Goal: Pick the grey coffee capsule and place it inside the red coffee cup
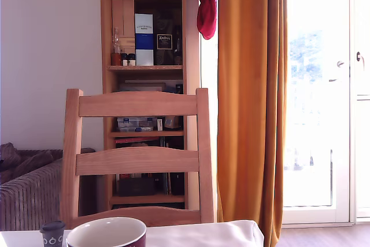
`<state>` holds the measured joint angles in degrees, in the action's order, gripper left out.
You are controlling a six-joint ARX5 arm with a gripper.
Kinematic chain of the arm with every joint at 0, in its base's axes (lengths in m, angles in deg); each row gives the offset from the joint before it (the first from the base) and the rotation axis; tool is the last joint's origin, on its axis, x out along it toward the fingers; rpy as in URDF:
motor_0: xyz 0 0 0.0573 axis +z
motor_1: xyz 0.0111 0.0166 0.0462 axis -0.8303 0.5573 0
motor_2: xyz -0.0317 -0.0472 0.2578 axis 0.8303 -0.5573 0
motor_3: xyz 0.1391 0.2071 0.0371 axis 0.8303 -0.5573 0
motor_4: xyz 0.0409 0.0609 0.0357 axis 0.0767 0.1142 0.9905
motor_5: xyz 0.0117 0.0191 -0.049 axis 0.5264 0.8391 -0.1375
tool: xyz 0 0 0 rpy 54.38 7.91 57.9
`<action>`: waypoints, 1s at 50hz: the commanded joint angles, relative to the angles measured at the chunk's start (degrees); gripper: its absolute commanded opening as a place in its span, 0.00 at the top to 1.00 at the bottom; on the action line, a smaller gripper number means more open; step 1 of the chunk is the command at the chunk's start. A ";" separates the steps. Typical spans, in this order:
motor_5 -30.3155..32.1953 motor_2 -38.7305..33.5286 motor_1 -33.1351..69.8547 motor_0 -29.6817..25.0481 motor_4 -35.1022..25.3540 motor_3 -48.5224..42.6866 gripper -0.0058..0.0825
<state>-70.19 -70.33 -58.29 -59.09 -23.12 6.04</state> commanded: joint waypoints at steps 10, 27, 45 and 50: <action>5.07 0.09 14.75 -4.42 6.08 10.21 0.33; 11.41 6.64 38.93 -8.85 9.11 16.87 0.20; 18.29 19.10 62.95 -9.22 9.35 17.70 0.20; 19.15 22.18 68.02 -9.27 9.14 17.35 0.20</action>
<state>-51.81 -49.59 7.76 -68.05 -13.74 23.17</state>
